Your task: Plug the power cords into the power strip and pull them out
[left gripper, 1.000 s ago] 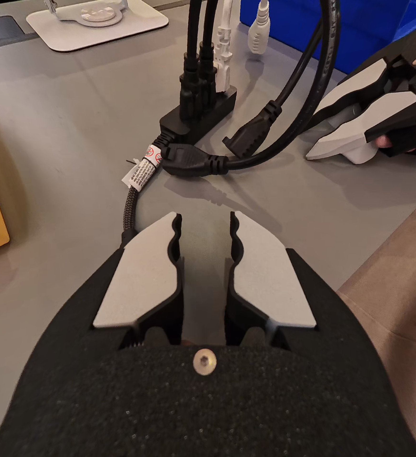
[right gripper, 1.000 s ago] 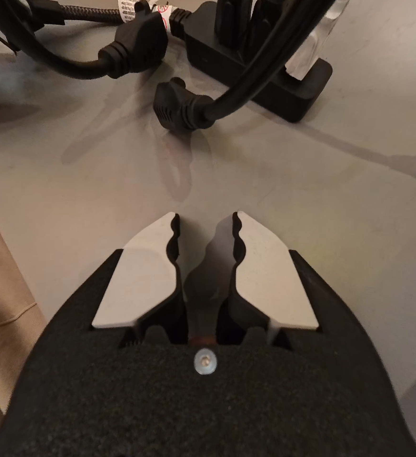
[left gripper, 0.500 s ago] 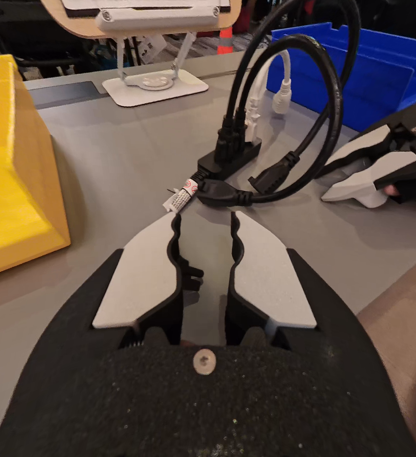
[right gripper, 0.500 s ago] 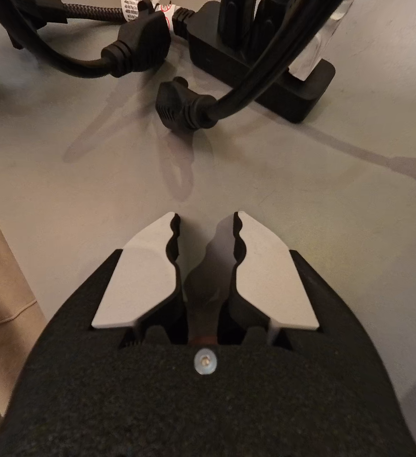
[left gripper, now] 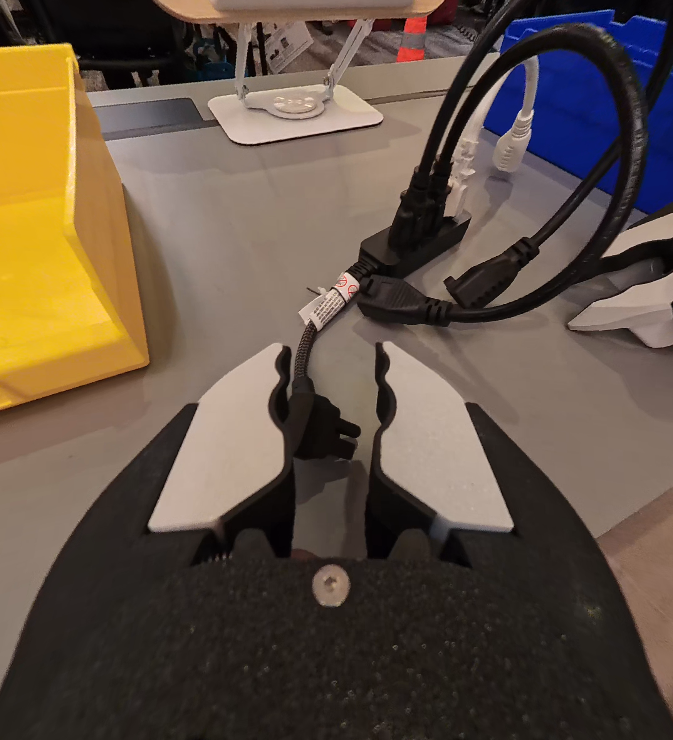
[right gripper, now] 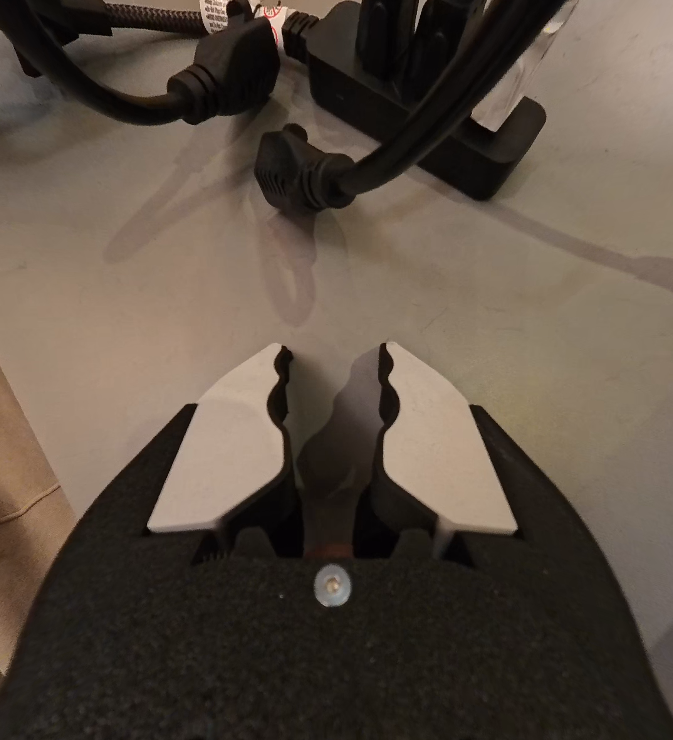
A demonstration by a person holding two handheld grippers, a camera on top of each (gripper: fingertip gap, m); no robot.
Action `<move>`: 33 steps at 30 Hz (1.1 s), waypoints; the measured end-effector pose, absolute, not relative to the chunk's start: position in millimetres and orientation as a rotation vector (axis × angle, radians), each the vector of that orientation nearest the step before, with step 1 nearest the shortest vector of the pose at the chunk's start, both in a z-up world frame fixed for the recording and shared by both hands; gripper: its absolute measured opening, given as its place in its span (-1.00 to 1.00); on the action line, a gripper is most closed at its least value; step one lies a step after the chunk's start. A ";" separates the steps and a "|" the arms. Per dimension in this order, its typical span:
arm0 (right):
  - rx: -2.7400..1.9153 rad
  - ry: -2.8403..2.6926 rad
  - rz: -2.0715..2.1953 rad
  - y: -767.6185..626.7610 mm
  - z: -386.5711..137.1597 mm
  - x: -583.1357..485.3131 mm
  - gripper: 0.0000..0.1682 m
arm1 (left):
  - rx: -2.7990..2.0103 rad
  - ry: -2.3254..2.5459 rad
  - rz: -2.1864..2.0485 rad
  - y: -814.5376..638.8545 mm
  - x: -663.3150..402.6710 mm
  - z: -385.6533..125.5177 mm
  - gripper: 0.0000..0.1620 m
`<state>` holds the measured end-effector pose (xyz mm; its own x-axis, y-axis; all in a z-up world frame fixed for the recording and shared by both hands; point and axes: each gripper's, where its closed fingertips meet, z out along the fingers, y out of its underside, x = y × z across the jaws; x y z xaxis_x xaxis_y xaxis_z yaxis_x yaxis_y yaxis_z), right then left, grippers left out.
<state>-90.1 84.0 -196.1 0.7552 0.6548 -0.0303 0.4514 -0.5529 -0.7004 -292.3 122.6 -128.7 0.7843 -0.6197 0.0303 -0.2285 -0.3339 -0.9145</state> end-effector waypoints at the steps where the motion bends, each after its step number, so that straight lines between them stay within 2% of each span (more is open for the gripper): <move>1: -2.251 -0.824 0.377 84.0 -196.1 -90.1 -0.49 | -1.921 0.637 -0.457 123.4 -293.5 -130.4 -0.50; 18: -2.249 -0.832 0.373 83.7 -196.3 -90.8 -0.49 | -1.950 0.649 -0.467 122.8 -292.7 -136.6 -0.47; 33: -2.249 -0.834 0.371 83.7 -196.3 -90.8 -0.49 | -2.064 0.712 -0.448 117.9 -290.1 -161.3 -0.45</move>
<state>-90.8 83.7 -196.3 0.7518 0.6590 -0.0236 0.4584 -0.5481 -0.6996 -290.1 117.9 -161.3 0.7706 -0.6355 0.0470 -0.3179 -0.4474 -0.8359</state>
